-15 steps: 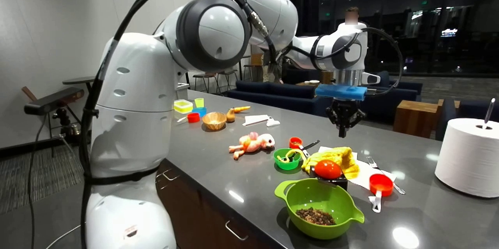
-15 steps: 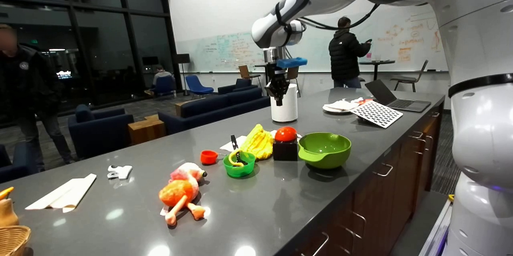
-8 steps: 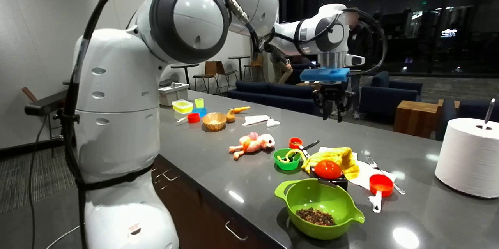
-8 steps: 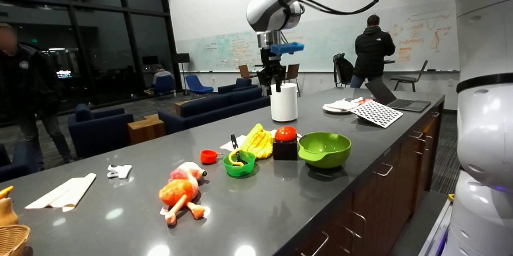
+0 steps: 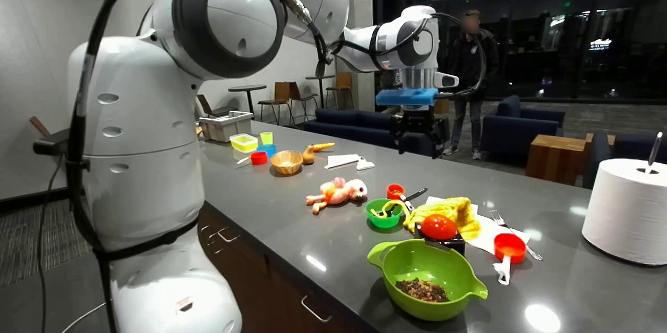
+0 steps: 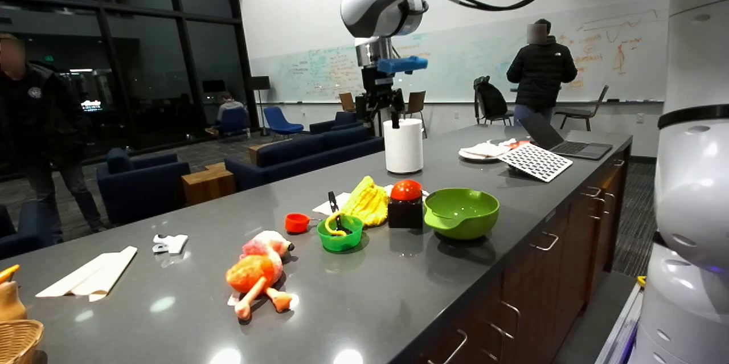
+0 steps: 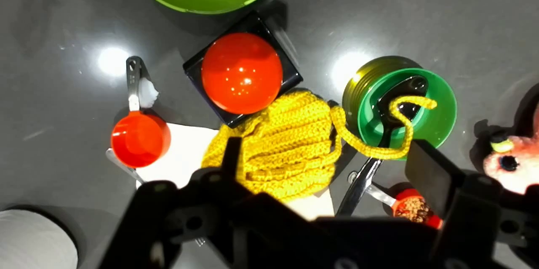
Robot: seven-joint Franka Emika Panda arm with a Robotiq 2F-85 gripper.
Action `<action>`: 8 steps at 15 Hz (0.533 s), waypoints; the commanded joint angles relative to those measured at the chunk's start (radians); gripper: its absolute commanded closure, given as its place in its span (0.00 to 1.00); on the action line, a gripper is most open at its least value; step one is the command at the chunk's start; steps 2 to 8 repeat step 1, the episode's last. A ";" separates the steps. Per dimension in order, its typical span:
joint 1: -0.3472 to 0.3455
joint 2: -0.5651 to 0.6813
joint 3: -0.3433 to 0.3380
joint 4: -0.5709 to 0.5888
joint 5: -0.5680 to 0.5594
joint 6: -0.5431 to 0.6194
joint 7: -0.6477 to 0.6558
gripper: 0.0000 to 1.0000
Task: Press down on the orange item
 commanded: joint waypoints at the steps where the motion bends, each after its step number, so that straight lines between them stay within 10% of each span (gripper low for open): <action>1: -0.003 -0.001 0.004 0.000 -0.002 -0.013 0.002 0.00; 8: -0.003 -0.001 0.004 0.000 -0.002 -0.013 0.002 0.00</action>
